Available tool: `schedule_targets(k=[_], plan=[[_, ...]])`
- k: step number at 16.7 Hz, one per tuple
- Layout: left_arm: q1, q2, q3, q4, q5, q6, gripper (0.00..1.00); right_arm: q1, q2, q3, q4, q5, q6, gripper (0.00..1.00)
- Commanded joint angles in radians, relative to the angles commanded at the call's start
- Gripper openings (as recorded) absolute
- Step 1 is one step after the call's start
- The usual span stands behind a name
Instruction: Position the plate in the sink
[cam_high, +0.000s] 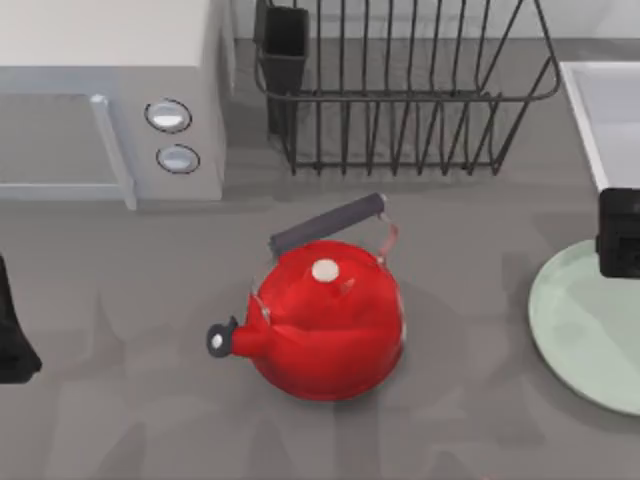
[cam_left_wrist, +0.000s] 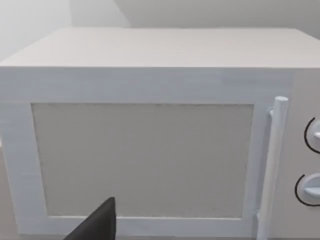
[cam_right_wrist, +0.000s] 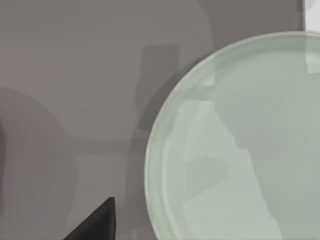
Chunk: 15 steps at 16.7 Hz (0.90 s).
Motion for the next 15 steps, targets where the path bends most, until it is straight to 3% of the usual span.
schedule_targets(k=[7,15], plan=[[0.0,0.0,0.0,0.0,0.0,0.0,1.0,0.105,0.547,0.382,-0.307,0.0,0.109,1.0],[0.0,0.0,0.0,0.0,0.0,0.0,1.0,0.121,0.642,0.453,-0.366,0.0,0.129,1.0]])
